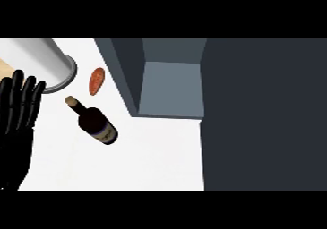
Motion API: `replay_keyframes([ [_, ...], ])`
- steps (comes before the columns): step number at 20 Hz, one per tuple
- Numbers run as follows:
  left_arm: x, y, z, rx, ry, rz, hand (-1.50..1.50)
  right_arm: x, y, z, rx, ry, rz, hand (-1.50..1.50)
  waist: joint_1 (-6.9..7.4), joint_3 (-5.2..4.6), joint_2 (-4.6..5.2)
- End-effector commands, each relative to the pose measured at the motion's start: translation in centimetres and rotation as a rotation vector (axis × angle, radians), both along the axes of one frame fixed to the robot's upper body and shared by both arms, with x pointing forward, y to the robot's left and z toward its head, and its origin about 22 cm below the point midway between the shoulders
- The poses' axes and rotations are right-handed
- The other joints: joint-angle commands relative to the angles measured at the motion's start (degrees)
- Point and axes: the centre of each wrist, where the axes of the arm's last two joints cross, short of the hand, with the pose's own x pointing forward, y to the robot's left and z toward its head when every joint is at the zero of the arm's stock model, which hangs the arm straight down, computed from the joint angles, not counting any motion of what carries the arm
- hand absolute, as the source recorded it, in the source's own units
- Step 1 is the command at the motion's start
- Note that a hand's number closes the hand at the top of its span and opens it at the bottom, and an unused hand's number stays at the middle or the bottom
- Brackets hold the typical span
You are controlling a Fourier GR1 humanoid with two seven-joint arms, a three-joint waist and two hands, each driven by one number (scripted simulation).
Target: Pick up the wine, place it into the cabinet and close the cabinet
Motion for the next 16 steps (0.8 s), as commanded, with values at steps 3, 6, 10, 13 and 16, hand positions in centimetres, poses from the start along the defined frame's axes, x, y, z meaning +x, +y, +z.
replay_keyframes([
  [3,4.0,0.7,1.3,-0.013,-0.028,0.08,-1.5,-1.2,-1.1,1.0,-0.047,-0.051,0.034,-1.5,-2.41,1.77,1.22],
  [6,6.6,-0.2,2.6,0.02,-0.063,0.152,-1.5,-3.6,-1.8,1.9,-0.041,-0.057,0.007,-1.5,-2.79,1.77,1.17],
  [10,6.8,-2.7,1.2,-0.345,0.177,0.022,-1.5,-3.8,-0.6,-0.6,-0.04,0.169,0.279,-1.5,-3.03,1.8,1.2],
  [13,7.9,-4.2,1.5,-0.346,0.192,0.007,-1.5,-3.8,-1.2,2.3,-0.027,0.165,0.296,-1.5,-2.25,1.74,1.17],
  [16,7.6,-5.2,2.5,-0.359,0.211,0.027,-1.5,-4.4,-3.4,2.7,-0.014,0.168,0.283,-1.5,-2.01,1.77,1.11],
])
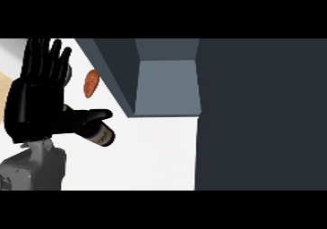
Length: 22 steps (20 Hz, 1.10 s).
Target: Pick up the wine, place it into the cabinet and close the cabinet
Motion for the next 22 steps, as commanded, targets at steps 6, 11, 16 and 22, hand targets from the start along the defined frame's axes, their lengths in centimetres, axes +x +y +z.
replay_keyframes([
  [6,1.1,-3.4,2.3,-0.056,0.033,0.006,-1.5,-1.5,-1.4,1.2,-0.001,0.021,0.025,-1.5,0.31,0.05,-0.04],
  [11,0.4,-1.1,2.6,-0.042,0.029,-0.016,-1.5,-1.7,-0.7,1.0,-0.007,0.031,0.039,-1.5,0.51,0.04,-0.04],
  [16,0.3,-3.6,1.2,-0.025,0.043,0.02,-1.5,-1.6,-1.8,1.7,0.0,0.019,0.034,-1.5,0.42,0.04,-0.03],
  [22,-2.5,-2.2,1.8,-0.019,0.062,0.047,-1.5,-1.2,-1.0,3.2,0.002,0.032,0.037,-1.5,0.75,0.03,-0.08],
])
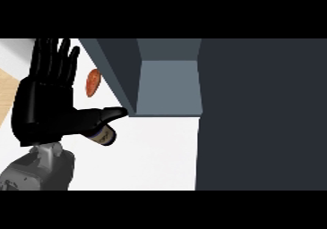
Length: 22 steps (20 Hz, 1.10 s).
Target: Pick up the wine, place it into the cabinet and close the cabinet
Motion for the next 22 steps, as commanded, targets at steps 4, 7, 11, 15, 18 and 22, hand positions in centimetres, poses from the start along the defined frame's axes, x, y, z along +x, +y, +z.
replay_keyframes([
  [4,-1.8,-0.7,-0.8,0.02,0.018,0.038,-1.5,0.1,0.0,1.3,-0.007,-0.015,0.01,-1.5,0.09,-0.01,0.01],
  [7,-0.7,0.3,-2.9,0.03,0.047,0.041,-1.5,-0.8,0.7,-1.0,0.012,-0.015,-0.005,-1.5,-0.13,0.0,0.02],
  [11,-2.8,2.5,-3.3,0.021,0.059,0.084,-1.5,-0.8,2.2,-0.6,0.02,-0.024,0.002,-1.5,0.11,-0.01,0.0],
  [15,-0.7,2.7,-4.5,0.04,0.071,0.114,-1.5,0.3,0.6,0.5,0.02,-0.029,0.006,-1.5,-0.08,-0.01,0.06],
  [18,-1.5,4.4,-4.5,0.043,0.084,0.128,-1.5,-0.1,1.8,1.0,0.021,-0.025,-0.001,-1.5,0.02,-0.01,0.03],
  [22,-5.0,7.5,-6.8,0.051,0.11,0.123,-1.5,-0.8,0.7,0.2,0.033,-0.007,0.002,-1.5,0.13,-0.02,-0.01],
])
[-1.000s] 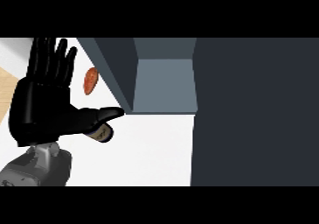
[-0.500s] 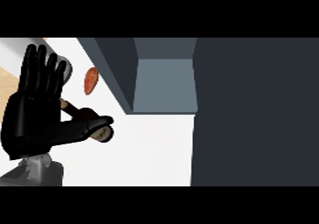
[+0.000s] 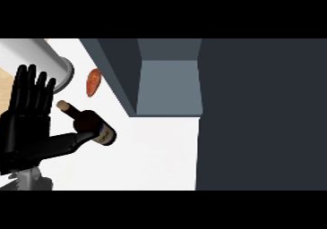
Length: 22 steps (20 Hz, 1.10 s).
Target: Pick up the wine, place it into the cabinet and close the cabinet
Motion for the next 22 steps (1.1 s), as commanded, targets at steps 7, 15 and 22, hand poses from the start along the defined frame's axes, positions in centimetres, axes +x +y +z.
replay_keyframes([
  [7,-0.1,2.5,-6.9,0.01,0.072,0.049,-1.5,-1.2,-0.1,0.4,-0.002,-0.014,0.018,-1.5,-0.27,-0.02,0.07],
  [15,-0.3,2.1,-8.2,0.029,0.102,0.05,-1.5,1.1,1.3,0.3,0.005,-0.021,0.036,-1.5,-0.01,0.01,0.07],
  [22,-1.3,5.6,-11.3,0.027,0.132,0.047,-1.5,0.7,1.4,0.1,-0.003,-0.008,0.024,-1.5,0.03,0.0,0.03],
])
